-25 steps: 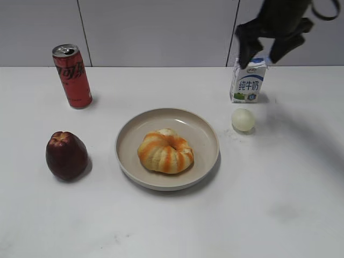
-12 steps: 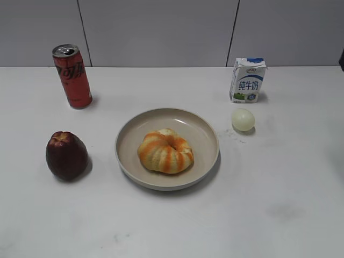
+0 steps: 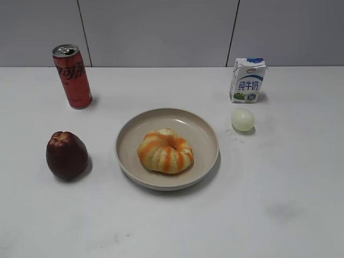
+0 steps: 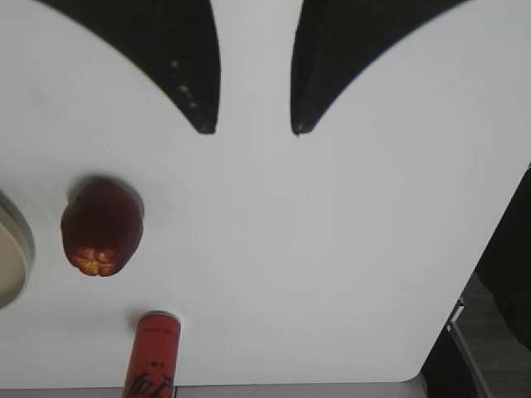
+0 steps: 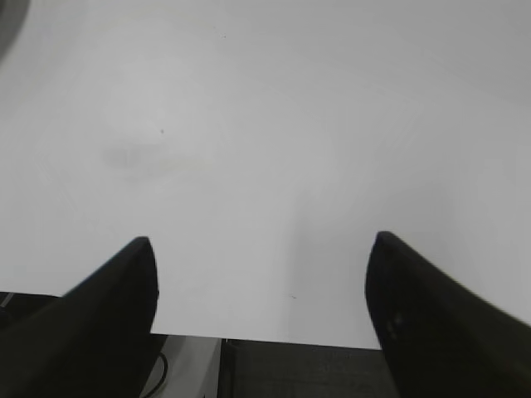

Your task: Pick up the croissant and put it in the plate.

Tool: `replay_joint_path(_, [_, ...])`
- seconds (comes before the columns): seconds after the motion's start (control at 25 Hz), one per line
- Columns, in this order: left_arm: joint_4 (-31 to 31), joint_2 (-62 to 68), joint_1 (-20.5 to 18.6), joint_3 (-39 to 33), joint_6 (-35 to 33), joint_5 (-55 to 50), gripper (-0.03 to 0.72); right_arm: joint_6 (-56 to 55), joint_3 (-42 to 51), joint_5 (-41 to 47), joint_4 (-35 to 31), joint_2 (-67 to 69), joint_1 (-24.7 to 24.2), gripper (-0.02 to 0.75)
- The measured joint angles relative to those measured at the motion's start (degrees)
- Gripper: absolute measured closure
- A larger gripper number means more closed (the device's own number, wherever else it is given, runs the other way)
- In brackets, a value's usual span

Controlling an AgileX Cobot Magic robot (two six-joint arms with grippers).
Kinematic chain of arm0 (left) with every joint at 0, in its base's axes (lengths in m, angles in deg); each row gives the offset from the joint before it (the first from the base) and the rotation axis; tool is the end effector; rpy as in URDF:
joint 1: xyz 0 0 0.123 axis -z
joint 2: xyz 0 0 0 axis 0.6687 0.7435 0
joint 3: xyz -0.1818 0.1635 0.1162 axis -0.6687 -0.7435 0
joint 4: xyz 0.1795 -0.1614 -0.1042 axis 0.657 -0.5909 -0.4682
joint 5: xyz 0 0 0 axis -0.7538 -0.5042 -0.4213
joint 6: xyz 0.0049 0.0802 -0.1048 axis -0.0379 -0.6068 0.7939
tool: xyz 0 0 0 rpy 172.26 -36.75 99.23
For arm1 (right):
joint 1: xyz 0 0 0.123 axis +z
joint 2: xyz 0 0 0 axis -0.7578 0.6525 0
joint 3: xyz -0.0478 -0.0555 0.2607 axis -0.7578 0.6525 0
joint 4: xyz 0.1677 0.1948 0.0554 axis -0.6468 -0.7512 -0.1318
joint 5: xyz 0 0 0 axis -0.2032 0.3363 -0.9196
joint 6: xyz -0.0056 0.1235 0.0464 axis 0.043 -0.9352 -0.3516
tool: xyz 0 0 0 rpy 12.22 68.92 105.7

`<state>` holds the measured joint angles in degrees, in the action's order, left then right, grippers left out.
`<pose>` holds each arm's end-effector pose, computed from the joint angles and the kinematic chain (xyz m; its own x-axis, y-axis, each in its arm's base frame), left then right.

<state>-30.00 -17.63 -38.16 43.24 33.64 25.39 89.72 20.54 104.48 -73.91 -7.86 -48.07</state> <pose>0.0549 -0.0068 0.2548 -0.4919 0.0205 -0.8704 0.0809 0.9965 -0.0222 0.2087 0.0161 0.2490 -0.9063 -0.0710 -0.4167 -0.1049 0.9927 0.0589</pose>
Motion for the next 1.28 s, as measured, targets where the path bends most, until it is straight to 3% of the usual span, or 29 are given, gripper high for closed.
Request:
replay_joint_path(0.48, [0.0, 0.0, 0.0, 0.0, 0.0, 0.0, 0.455, 0.0, 18.8, -2.0, 0.0, -26.3, 0.0, 0.150])
replay_joint_path(0.88, [0.0, 0.0, 0.0, 0.0, 0.0, 0.0, 0.455, 0.0, 19.4, -1.6, 0.1, -44.5, 0.0, 0.150])
replay_joint_path(1.28, [0.0, 0.0, 0.0, 0.0, 0.0, 0.0, 0.455, 0.1, 19.4, -1.5, 0.1, -54.3, 0.0, 0.150])
